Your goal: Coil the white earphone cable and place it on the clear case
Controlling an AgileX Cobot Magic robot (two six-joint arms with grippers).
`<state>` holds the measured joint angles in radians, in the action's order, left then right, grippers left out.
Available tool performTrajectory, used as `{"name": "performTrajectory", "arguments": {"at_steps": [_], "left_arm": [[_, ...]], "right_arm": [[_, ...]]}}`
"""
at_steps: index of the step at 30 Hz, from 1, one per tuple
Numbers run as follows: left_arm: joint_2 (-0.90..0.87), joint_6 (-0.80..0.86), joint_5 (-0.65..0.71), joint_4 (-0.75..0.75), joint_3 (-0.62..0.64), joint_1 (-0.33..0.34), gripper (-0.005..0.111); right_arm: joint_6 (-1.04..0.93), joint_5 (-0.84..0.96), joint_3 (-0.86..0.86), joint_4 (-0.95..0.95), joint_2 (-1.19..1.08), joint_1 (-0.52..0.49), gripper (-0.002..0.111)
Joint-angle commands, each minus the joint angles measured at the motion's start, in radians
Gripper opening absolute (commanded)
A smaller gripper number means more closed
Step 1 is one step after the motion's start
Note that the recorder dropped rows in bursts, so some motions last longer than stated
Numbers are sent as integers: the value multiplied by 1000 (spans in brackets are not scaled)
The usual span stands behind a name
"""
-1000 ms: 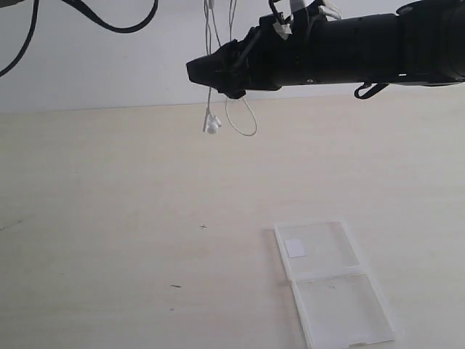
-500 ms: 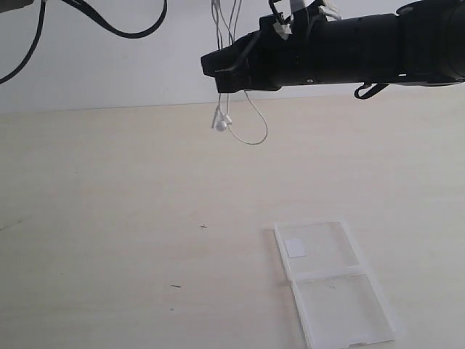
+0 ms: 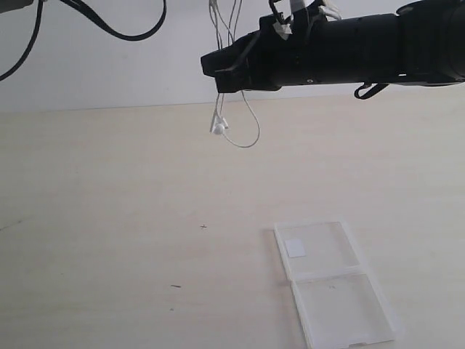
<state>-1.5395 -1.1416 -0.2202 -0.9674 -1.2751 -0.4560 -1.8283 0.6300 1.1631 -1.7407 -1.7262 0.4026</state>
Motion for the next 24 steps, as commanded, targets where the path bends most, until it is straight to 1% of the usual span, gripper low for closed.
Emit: {"name": "performTrajectory", "arguments": {"at_steps": [1, 5, 6, 7, 9, 14, 18, 20, 24], "left_arm": [[3, 20, 9, 3, -7, -3, 0], [3, 25, 9, 3, -7, -3, 0], [3, 25, 9, 3, -7, -3, 0], [3, 29, 9, 3, -7, -3, 0], [3, 40, 9, 3, -7, -3, 0], [3, 44, 21, 3, -7, -3, 0], [3, 61, 48, 3, -7, -3, 0], [3, 70, 69, 6, -7, -3, 0], [3, 69, 67, 6, -7, -3, 0]], "right_arm": [[-3, 15, 11, -4, 2, 4, 6], [-3, 22, 11, -4, 2, 4, 29], [-1, 22, 11, -4, 2, 4, 38], [3, 22, 11, -4, 2, 4, 45], [43, 22, 11, -4, 2, 4, 52], [64, 41, 11, -4, 2, 4, 54], [138, 56, 11, 16, 2, 4, 55], [157, 53, 11, 44, 2, 4, 58], [155, 45, 11, 51, 2, 4, 68]]}}
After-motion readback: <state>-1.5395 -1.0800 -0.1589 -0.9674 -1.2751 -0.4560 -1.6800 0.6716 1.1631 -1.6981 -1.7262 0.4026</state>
